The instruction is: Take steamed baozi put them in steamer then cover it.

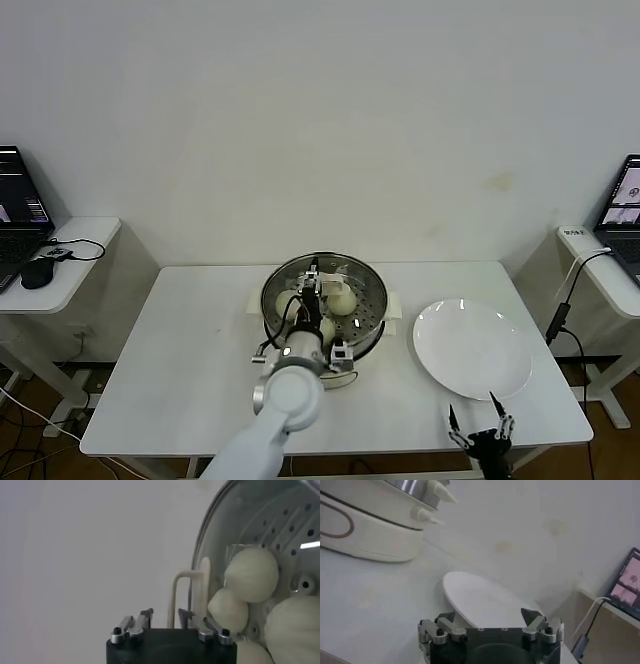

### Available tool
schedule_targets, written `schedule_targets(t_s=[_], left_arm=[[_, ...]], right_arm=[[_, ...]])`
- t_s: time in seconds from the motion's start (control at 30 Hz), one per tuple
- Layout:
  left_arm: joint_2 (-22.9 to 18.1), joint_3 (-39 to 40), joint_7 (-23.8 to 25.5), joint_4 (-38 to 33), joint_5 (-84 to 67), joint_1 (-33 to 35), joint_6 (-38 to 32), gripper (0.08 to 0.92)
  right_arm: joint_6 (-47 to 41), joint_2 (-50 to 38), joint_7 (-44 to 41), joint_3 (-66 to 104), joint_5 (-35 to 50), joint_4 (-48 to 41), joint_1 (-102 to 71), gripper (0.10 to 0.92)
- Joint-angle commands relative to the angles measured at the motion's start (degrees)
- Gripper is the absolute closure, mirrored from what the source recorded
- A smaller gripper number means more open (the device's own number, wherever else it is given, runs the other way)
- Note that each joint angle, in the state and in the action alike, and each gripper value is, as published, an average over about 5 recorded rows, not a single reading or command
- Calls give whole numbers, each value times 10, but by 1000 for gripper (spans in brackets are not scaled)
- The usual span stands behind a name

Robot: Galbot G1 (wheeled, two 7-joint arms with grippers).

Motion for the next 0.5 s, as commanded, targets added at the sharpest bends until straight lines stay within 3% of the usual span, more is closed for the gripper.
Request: schedule_targets(t_s=[0.03,0.17,0.27,0.37,0.5], left_arm=[[74,-22,-27,-186,-93,121,-12,378],[126,-82,-78,-279,-244,208,-26,266],[155,-142,-189,-306,-443,289,-61,203],[155,-233,-291,-274,-675,361,-182,181],[132,-331,-309,-204,-855,433,-349,177]], right_arm=[[-1,0,0,-1,1,-1,-2,203],[2,-3,1,0,3,-4,-4,202],[5,-7,0,0,15,-1,-7,203],[8,-18,-6,-8,42,7,-14,203],[12,-58,-17,-27,98,26,-36,202]])
